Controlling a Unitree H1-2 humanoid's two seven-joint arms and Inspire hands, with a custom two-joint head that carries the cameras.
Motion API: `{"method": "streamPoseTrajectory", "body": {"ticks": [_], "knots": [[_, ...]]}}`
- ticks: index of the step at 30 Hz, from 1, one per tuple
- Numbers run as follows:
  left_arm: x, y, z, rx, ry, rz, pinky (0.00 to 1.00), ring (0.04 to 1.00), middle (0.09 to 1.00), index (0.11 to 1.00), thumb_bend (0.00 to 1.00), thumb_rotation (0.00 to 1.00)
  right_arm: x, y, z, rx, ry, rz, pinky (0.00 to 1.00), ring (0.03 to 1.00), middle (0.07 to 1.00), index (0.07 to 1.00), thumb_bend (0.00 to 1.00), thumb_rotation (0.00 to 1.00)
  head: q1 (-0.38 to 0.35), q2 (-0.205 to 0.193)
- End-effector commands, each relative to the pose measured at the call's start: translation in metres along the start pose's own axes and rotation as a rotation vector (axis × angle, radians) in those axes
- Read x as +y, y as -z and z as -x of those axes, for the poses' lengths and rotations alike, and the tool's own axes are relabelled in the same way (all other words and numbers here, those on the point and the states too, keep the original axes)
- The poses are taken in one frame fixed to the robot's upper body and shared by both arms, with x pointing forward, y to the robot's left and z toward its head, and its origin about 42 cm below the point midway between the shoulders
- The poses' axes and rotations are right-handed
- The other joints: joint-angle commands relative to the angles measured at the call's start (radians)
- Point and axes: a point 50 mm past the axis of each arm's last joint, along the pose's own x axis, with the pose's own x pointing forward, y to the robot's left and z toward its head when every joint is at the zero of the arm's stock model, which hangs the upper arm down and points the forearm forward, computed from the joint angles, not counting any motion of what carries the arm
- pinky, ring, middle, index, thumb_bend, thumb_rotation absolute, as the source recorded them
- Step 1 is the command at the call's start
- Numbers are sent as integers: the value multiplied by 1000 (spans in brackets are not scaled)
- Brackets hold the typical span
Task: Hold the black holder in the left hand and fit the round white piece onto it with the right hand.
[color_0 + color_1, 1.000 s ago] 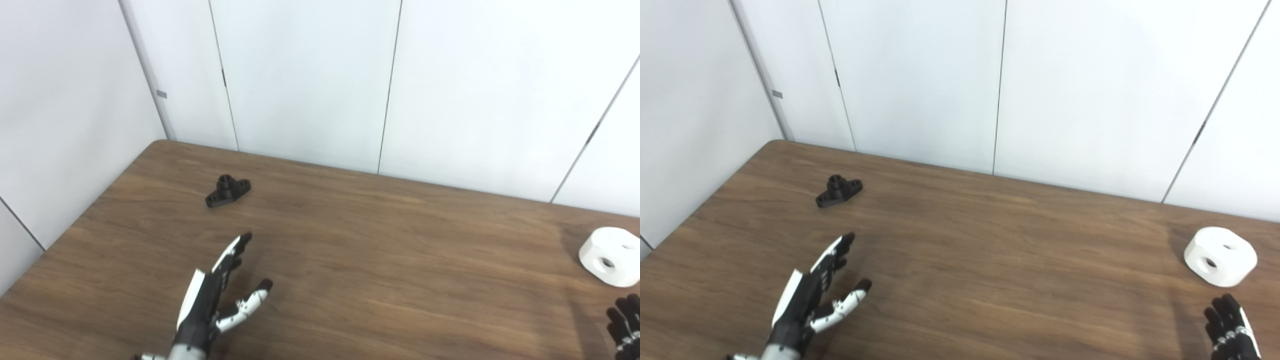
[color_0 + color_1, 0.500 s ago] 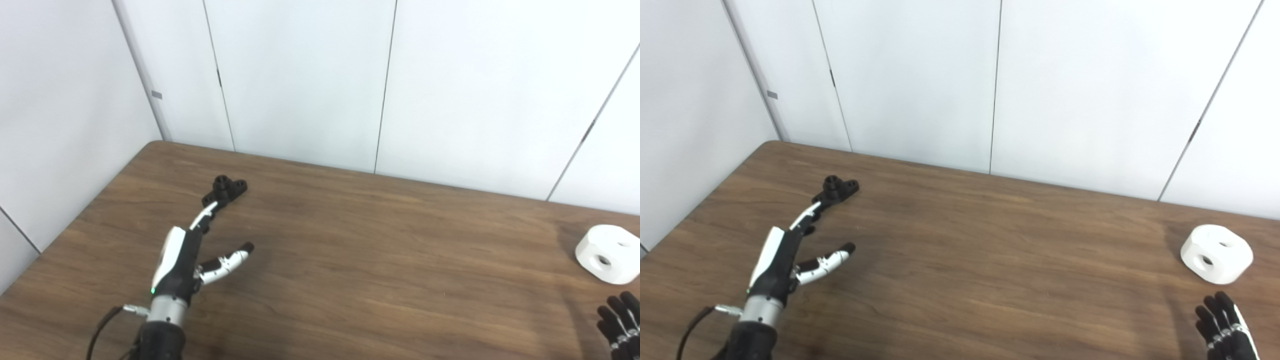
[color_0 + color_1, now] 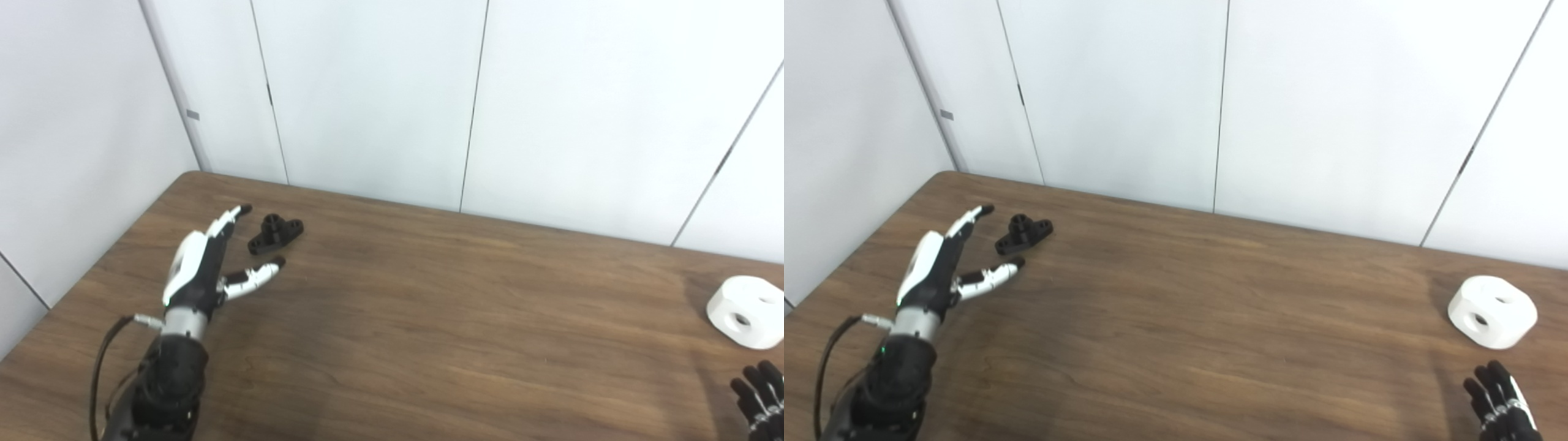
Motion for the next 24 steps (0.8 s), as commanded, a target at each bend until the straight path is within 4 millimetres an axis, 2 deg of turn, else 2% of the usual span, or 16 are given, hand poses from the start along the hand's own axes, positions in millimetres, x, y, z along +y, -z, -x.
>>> {"method": "streamPoseTrajectory", "body": {"ticks": [1, 9, 13, 18, 24], "knots": [[17, -13, -17, -77, -68, -47, 991, 1000, 966, 922, 685, 296, 7, 34, 27, 135, 27, -41, 971, 913, 928, 931, 674, 984, 0, 1], [19, -15, -43, -94, -89, -209, 921, 987, 948, 897, 770, 319, 8, 32, 29, 143, 29, -22, 1000, 944, 933, 934, 657, 1000, 2, 11], [18, -15, -57, -80, -79, -301, 989, 990, 951, 888, 795, 389, 9, 32, 29, 132, 27, -26, 1000, 950, 937, 940, 640, 1000, 0, 14], [14, -9, -69, -53, -68, -366, 1000, 990, 948, 861, 836, 415, 9, 32, 29, 134, 32, -19, 1000, 949, 938, 937, 647, 1000, -4, 19], [12, -2, -81, -1, -69, -380, 1000, 992, 946, 846, 854, 392, 9, 32, 28, 130, 29, -28, 993, 938, 939, 939, 640, 1000, -3, 34]]}}
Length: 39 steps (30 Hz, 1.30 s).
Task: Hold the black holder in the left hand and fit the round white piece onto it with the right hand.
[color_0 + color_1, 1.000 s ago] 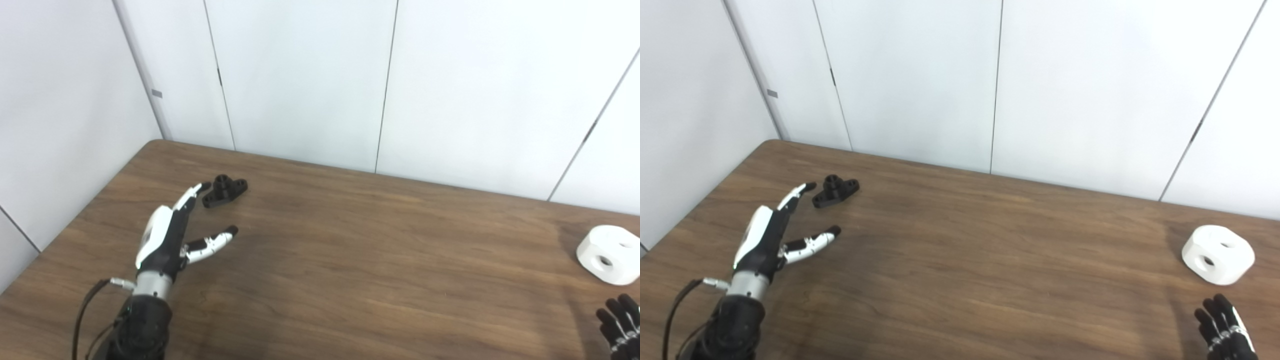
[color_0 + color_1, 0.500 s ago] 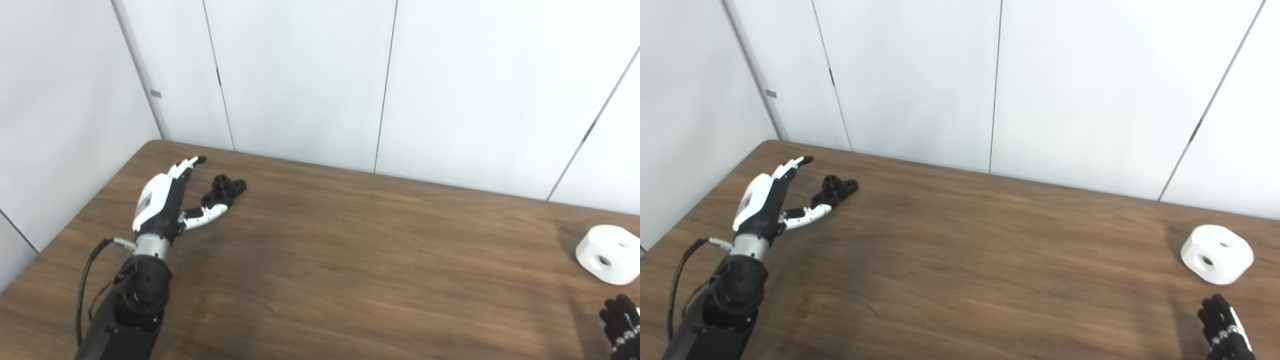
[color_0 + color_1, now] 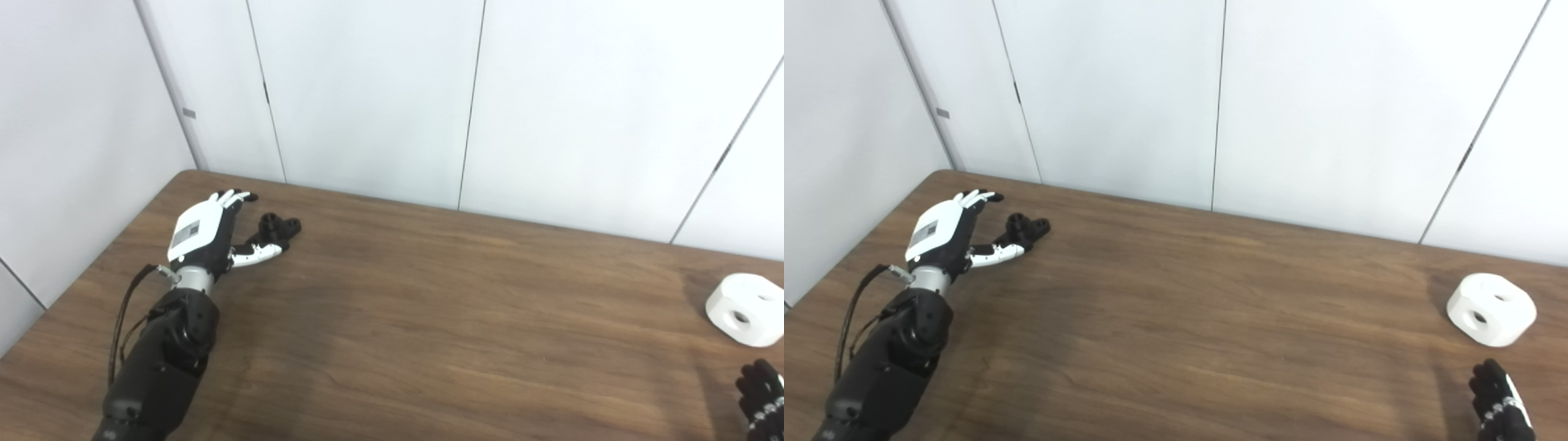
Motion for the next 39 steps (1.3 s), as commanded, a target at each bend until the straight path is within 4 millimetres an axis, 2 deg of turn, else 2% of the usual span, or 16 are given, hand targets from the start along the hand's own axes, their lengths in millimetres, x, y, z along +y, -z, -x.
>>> {"method": "streamPoseTrajectory", "body": {"ticks": [1, 7, 11, 19, 39], "knots": [[26, -7, -19, -14, -84, -23, 1000, 995, 949, 848, 852, 389, 8, 33, 27, 128, 26, -53, 991, 939, 939, 939, 634, 1000, 2, 3], [20, -3, -29, 43, -56, -28, 1000, 997, 950, 841, 846, 358, 10, 32, 27, 131, 24, -56, 999, 933, 929, 928, 631, 1000, 2, 3], [16, 2, -33, 82, -45, -51, 1000, 999, 952, 846, 848, 388, 10, 31, 30, 133, 16, -53, 1000, 954, 948, 950, 634, 1000, 12, 6], [11, 10, -40, 114, -23, -65, 1000, 989, 945, 841, 845, 399, 10, 30, 30, 121, 21, -49, 1000, 937, 938, 948, 629, 1000, 7, 8], [9, 1, -50, 139, 44, 92, 1000, 979, 920, 763, 828, 359, 9, 28, 32, 123, 22, -44, 989, 936, 934, 938, 614, 1000, 3, 17]]}}
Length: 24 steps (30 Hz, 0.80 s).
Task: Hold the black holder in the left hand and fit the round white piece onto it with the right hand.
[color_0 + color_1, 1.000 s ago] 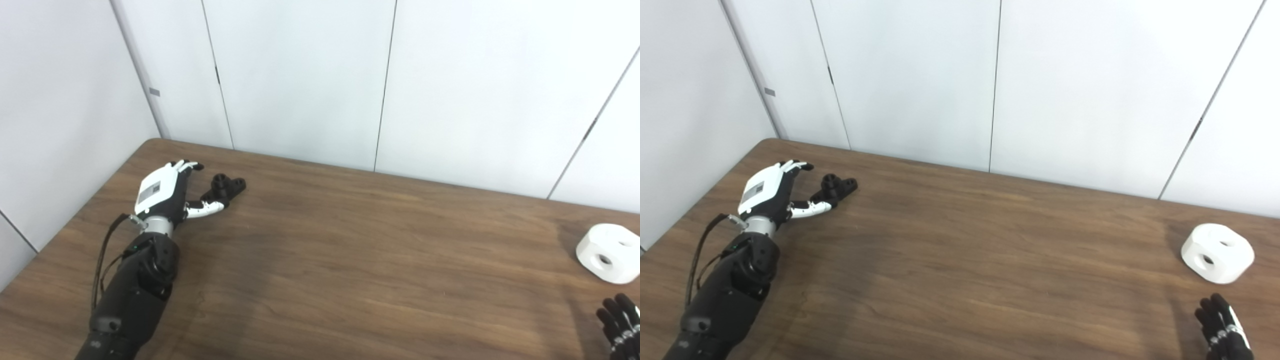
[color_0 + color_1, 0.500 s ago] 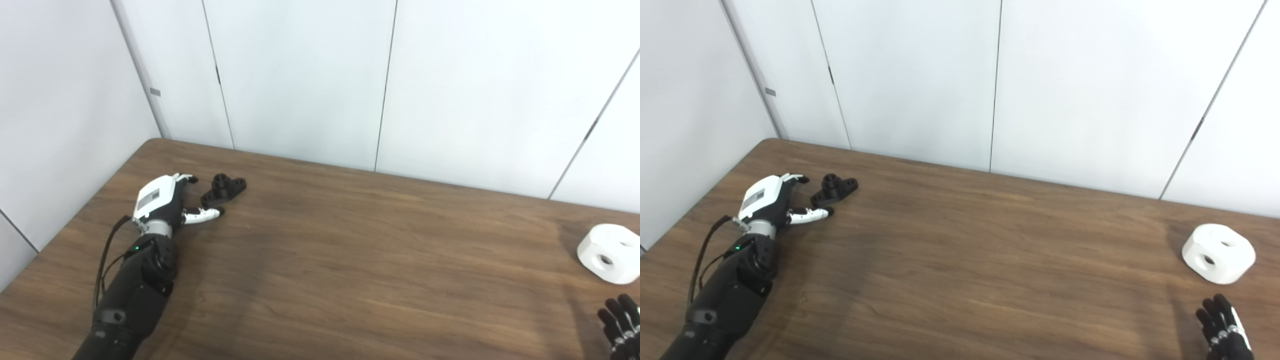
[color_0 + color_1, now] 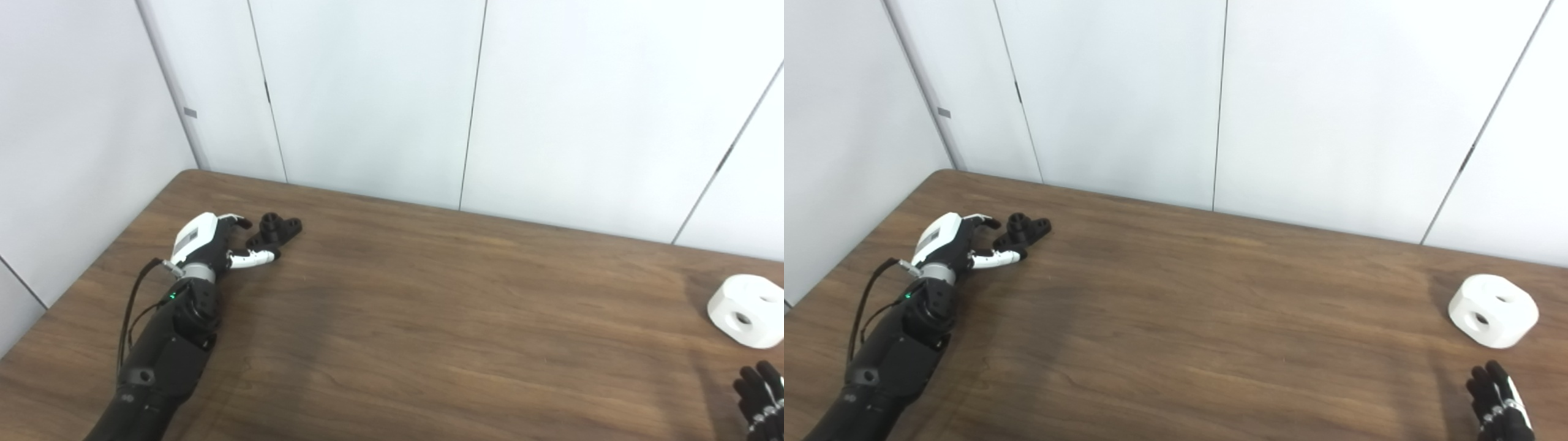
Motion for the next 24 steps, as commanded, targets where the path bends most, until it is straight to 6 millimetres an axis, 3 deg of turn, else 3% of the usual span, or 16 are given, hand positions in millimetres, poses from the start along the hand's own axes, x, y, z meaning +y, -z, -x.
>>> {"method": "streamPoseTrajectory", "body": {"ticks": [1, 24], "knots": [[27, -21, -12, -62, -77, 2, 1000, 980, 921, 760, 828, 359, 9, 29, 30, 125, 25, -43, 988, 937, 934, 937, 616, 1000, 0, 2], [10, -21, -10, -95, -79, -95, 1000, 990, 917, 736, 802, 306, 10, 26, 33, 124, 30, -37, 966, 928, 922, 925, 640, 1000, -12, 17]]}}
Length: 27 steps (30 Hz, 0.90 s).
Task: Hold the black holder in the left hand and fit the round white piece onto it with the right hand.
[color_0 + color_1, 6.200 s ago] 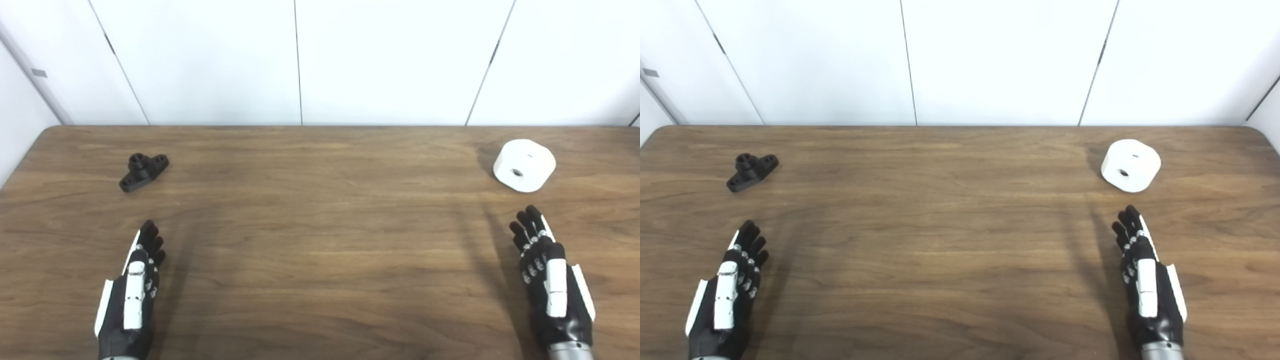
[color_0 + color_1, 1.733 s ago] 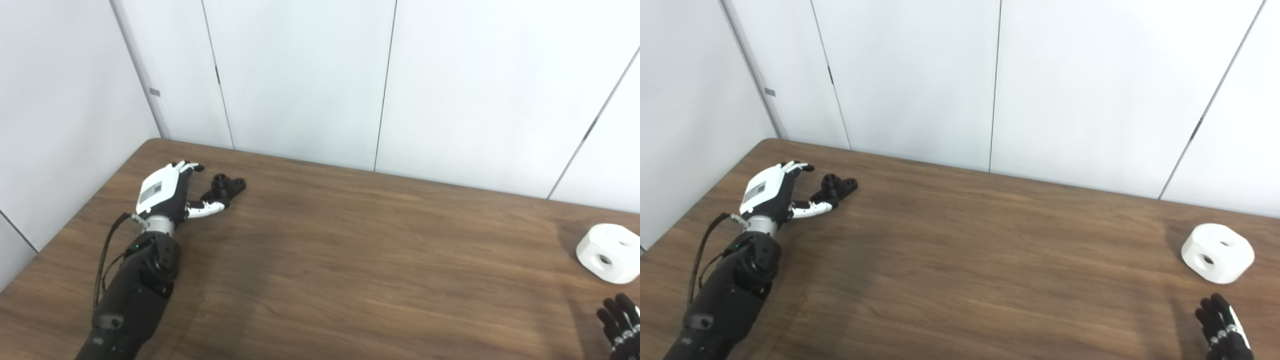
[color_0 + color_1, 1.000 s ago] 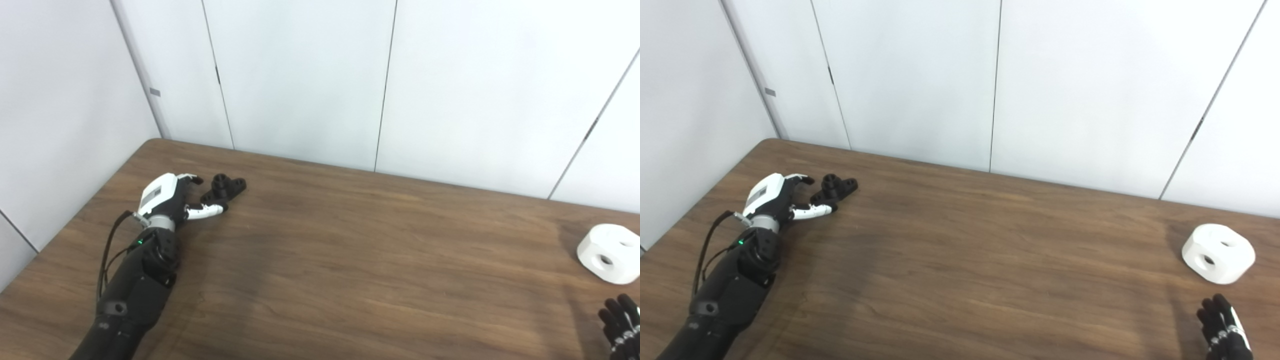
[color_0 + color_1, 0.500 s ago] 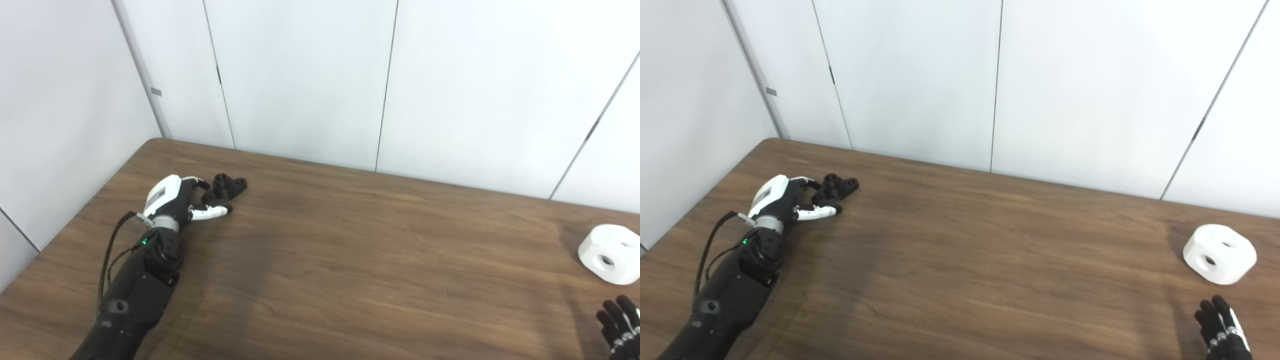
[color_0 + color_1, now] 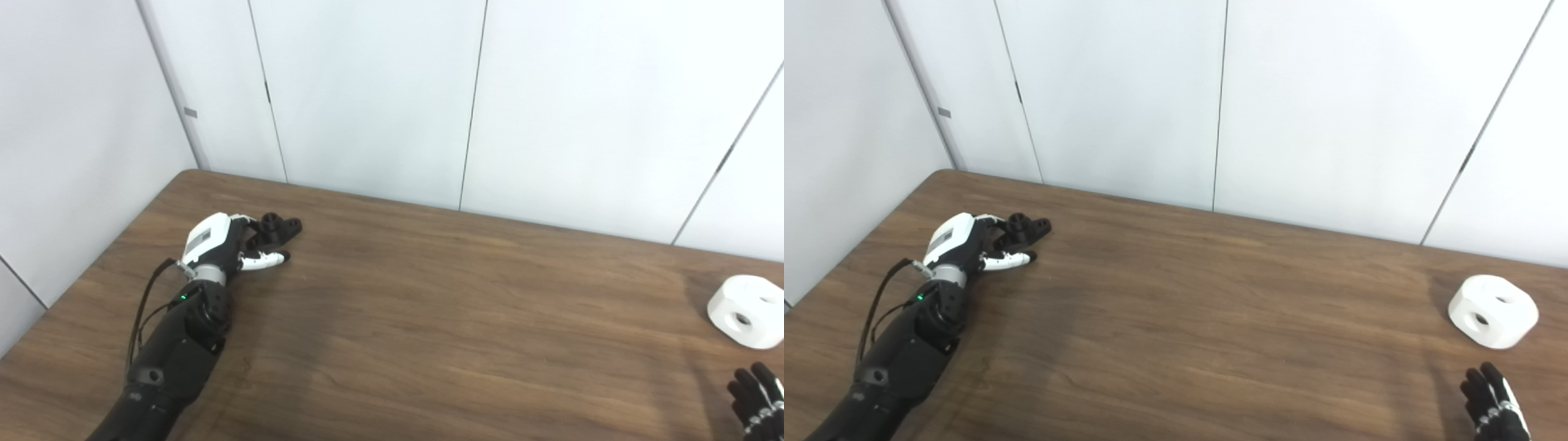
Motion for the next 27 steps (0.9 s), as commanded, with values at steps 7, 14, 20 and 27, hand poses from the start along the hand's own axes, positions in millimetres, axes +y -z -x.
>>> {"method": "streamPoseTrajectory", "body": {"ticks": [7, 14, 20, 27], "knots": [[20, -6, -10, -48, -81, -58, 1000, 987, 906, 716, 798, 290, 9, 26, 30, 118, 26, -46, 973, 935, 918, 927, 624, 1000, 2, 3], [19, -6, -10, -49, -80, -69, 1000, 984, 898, 694, 777, 277, 9, 25, 31, 120, 26, -39, 996, 949, 930, 931, 640, 1000, 0, 5], [19, -5, -10, -47, -78, -62, 1000, 994, 902, 651, 747, 258, 8, 25, 31, 116, 27, -40, 990, 950, 939, 937, 620, 1000, 0, 6], [14, -4, -7, -52, -110, -20, 1000, 974, 858, 496, 529, 74, 6, 26, 31, 114, 26, -47, 997, 957, 942, 947, 613, 1000, 1, 6]]}}
